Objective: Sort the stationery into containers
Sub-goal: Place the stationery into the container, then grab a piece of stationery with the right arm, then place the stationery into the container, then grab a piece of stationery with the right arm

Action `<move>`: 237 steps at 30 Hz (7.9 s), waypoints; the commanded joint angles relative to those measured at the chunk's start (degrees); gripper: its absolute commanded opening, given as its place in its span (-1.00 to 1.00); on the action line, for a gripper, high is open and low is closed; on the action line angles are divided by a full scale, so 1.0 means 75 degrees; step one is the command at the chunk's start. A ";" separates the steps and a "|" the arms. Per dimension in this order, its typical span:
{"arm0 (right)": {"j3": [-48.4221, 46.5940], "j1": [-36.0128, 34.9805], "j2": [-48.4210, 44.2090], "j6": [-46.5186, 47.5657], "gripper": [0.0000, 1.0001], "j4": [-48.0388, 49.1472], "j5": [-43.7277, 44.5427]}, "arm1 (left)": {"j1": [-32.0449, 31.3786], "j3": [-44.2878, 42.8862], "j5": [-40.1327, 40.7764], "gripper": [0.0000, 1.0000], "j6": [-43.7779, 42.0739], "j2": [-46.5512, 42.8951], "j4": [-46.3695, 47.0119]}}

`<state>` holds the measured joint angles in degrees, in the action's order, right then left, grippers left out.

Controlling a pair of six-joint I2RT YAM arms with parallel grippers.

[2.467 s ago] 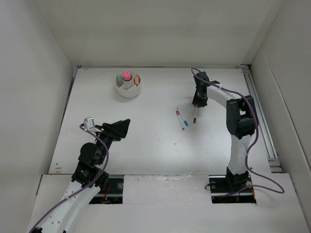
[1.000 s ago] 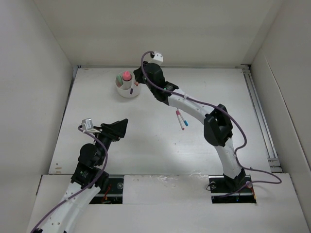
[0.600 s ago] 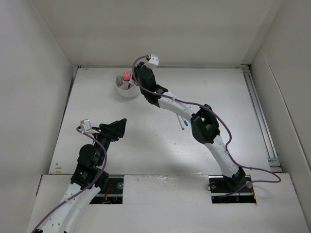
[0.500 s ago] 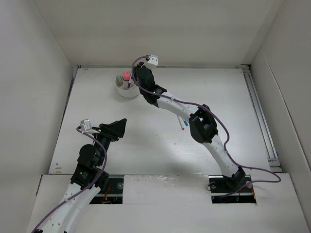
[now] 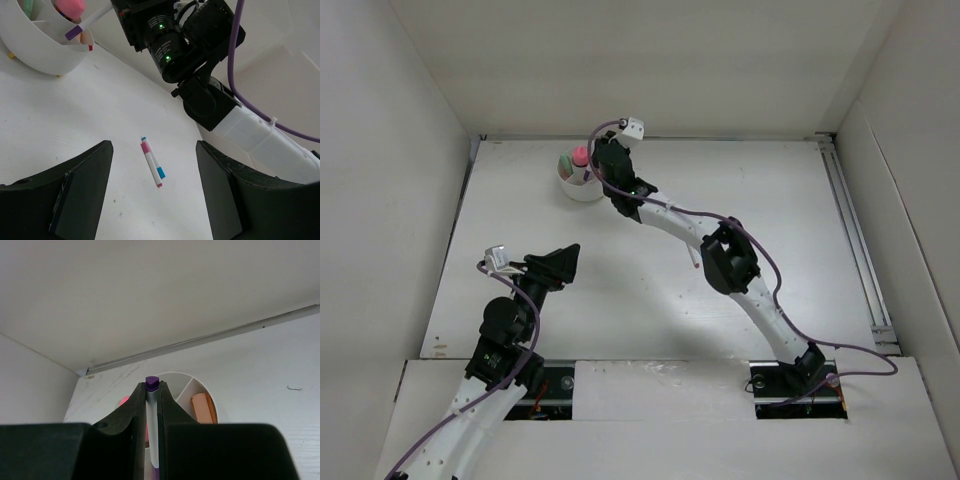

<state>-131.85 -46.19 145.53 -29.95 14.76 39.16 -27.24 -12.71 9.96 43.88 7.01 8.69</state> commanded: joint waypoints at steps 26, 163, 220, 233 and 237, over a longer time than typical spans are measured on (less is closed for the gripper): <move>0.5740 0.0227 -0.5081 -0.0129 -0.83 0.0178 -0.0158 | 0.0012 -0.0098 -0.0248 0.27 -0.0061 0.0167 0.0411; 0.2319 -0.0110 -0.1893 -0.0084 0.37 0.1617 -0.1143 | 0.0012 -0.0040 0.0548 0.33 0.0325 0.0742 0.0213; 0.7796 0.1694 -0.4605 -0.3542 -0.07 -0.4078 -0.2373 | 0.0012 -0.0262 0.0817 0.28 0.0138 -0.0618 -0.0151; 0.7385 0.1625 -0.4543 -0.3120 -1.00 -0.3389 -0.2983 | 0.0012 -0.0181 0.0407 0.28 0.0208 0.0296 0.0177; 0.6964 0.1413 -0.5047 -0.2711 -1.00 -0.2954 -0.2632 | 0.0012 -0.0180 0.0407 0.28 0.0208 0.0296 0.0248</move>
<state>-74.87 -34.13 112.75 -52.99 -13.19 18.00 -27.24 -13.93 13.76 45.10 8.95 7.18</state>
